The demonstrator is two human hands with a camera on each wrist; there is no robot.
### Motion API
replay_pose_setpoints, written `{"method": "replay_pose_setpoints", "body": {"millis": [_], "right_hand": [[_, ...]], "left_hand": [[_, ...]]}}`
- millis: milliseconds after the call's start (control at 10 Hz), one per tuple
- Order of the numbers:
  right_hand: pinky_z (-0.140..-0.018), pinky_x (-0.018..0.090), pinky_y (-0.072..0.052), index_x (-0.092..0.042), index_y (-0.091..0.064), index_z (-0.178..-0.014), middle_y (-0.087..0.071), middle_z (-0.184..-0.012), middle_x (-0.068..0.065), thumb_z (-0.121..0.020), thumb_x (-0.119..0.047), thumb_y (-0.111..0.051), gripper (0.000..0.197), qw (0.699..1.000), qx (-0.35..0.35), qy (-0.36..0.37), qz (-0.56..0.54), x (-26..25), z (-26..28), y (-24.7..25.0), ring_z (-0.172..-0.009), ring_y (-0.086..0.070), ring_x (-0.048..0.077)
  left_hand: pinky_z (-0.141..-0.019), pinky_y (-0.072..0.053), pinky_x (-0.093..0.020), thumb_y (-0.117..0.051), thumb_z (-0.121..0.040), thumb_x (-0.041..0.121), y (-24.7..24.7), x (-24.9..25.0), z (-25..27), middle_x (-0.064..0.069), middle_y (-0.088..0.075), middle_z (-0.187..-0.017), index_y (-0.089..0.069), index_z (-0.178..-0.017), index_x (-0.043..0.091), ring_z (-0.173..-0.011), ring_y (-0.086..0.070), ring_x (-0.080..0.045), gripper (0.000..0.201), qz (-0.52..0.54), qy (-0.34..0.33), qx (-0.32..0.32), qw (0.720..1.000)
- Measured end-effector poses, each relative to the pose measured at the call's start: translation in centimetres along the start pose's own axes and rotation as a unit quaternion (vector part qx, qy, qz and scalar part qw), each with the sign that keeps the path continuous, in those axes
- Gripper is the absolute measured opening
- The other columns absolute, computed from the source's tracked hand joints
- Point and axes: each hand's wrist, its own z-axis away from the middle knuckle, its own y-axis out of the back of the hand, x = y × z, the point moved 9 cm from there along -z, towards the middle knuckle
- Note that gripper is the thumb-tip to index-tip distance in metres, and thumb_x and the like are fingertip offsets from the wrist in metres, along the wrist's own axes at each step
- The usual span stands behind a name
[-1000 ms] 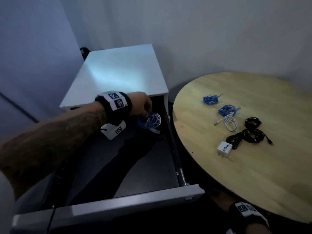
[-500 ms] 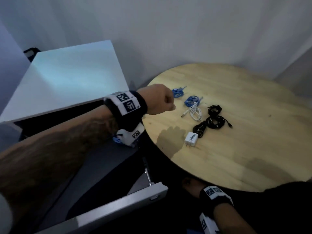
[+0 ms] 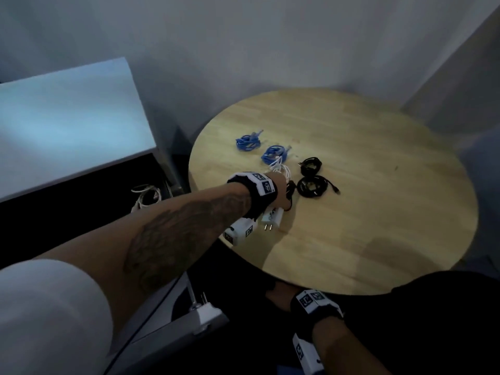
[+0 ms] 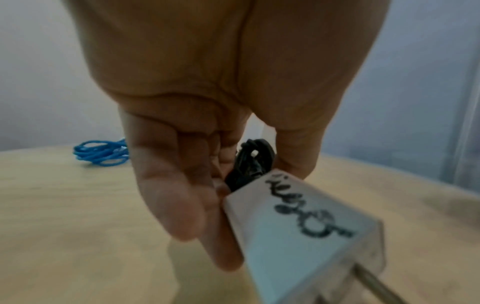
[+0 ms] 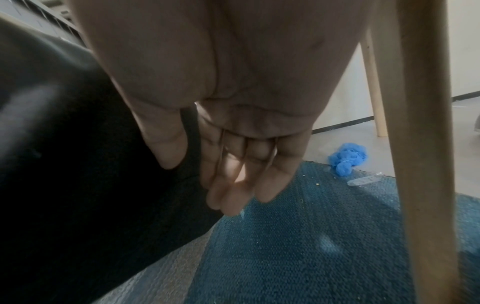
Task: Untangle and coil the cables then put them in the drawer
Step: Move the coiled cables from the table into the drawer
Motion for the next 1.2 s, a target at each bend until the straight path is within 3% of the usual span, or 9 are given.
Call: {"method": "replay_pose_setpoints", "body": {"millis": [100,200,400,500,600,700,800,1000,1200], "right_hand": [[-0.102,0.038,-0.04,-0.027,-0.056,-0.088,-0.054,-0.084,0.008,-0.106,-0.034,-0.035,0.028,1.0,0.006,0.007,-0.004,-0.2,-0.3,0.2,-0.075,-0.05,0.018],[-0.113,0.026,-0.026,-0.009,-0.032,-0.154,-0.035,-0.157,0.011,-0.109,-0.036,-0.026,0.052,1.0,-0.009,-0.016,0.017,1.4,-0.9,0.0,-0.142,-0.038,0.024],[-0.113,0.02,-0.02,-0.008,-0.002,-0.155,-0.012,-0.164,0.005,-0.11,-0.031,-0.02,0.054,0.998,0.01,-0.047,0.041,2.1,-0.5,-0.3,-0.15,-0.02,0.019],[-0.111,0.019,-0.022,-0.006,-0.006,-0.157,-0.013,-0.165,0.009,-0.11,-0.032,-0.023,0.057,0.996,0.063,-0.037,0.053,3.2,-2.5,-0.6,-0.15,-0.023,0.018],[-0.08,0.013,-0.044,0.0,-0.034,-0.149,-0.047,-0.146,0.012,-0.108,-0.033,-0.033,0.054,0.987,0.09,-0.1,0.085,4.0,-2.1,-0.2,-0.14,-0.042,0.022],[-0.077,0.018,-0.042,-0.003,-0.053,-0.138,-0.058,-0.136,0.013,-0.105,-0.033,-0.044,0.046,0.992,0.077,-0.049,0.091,2.4,-1.5,0.0,-0.131,-0.052,0.027],[-0.099,0.024,-0.039,-0.005,-0.051,-0.139,-0.055,-0.141,0.014,-0.106,-0.032,-0.042,0.044,0.994,0.071,-0.067,0.049,2.1,-0.9,0.0,-0.132,-0.05,0.026],[-0.106,0.024,-0.036,-0.008,-0.043,-0.146,-0.046,-0.15,0.013,-0.106,-0.032,-0.04,0.046,0.996,0.052,-0.064,-0.01,1.2,-0.5,-0.4,-0.138,-0.044,0.026],[-0.11,0.026,-0.03,-0.022,-0.027,-0.156,-0.029,-0.161,0.002,-0.106,-0.041,-0.035,0.054,0.998,0.005,-0.017,-0.062,1.8,-2.0,-1.3,-0.142,-0.039,0.023]], "left_hand": [[-0.048,-0.039,-0.026,-0.065,-0.088,0.038,3.5,-2.2,3.7,-0.004,-0.048,-0.06,-0.05,-0.07,0.011,-0.047,-0.043,-0.019,0.035,0.07,0.021,0.037,0.997],[-0.044,-0.051,-0.026,-0.069,-0.085,0.039,9.1,-6.0,10.2,-0.013,-0.064,-0.072,-0.064,-0.083,0.004,-0.053,-0.059,-0.025,0.036,0.131,0.028,0.125,0.983],[-0.074,-0.047,-0.032,-0.072,-0.082,0.042,11.4,-18.4,22.3,-0.006,-0.063,-0.102,-0.062,-0.11,0.012,-0.092,-0.059,-0.026,0.042,0.053,0.152,0.228,0.96],[-0.07,-0.046,-0.032,-0.069,-0.084,0.044,5.7,-23.7,24.3,-0.009,-0.065,-0.103,-0.063,-0.11,0.01,-0.087,-0.059,-0.025,0.043,-0.027,0.229,0.122,0.965],[-0.071,-0.044,-0.031,-0.064,-0.089,0.041,1.2,-27.9,24.9,-0.013,-0.068,-0.11,-0.066,-0.112,0.006,-0.098,-0.064,-0.028,0.042,-0.055,0.288,0.041,0.955],[-0.076,-0.043,-0.03,-0.064,-0.09,0.041,-1.1,-29.9,24.8,-0.014,-0.066,-0.116,-0.063,-0.119,0.005,-0.106,-0.063,-0.029,0.047,-0.037,0.32,0.019,0.946],[-0.069,-0.047,-0.029,-0.066,-0.086,0.049,-0.7,-30.6,23.9,-0.015,-0.067,-0.107,-0.065,-0.113,0.005,-0.095,-0.065,-0.03,0.052,0.029,0.33,0.065,0.941],[-0.072,-0.049,-0.033,-0.047,-0.095,0.047,7.1,-19.5,22.1,-0.007,-0.065,-0.098,-0.065,-0.1,0.017,-0.087,-0.062,-0.028,0.035,-0.105,0.19,0.187,0.958],[-0.074,-0.048,-0.033,-0.055,-0.094,0.043,12.0,-7.6,9.4,-0.008,-0.065,-0.082,-0.067,-0.087,0.012,-0.081,-0.062,-0.029,0.034,0.03,0.047,0.192,0.98]]}}
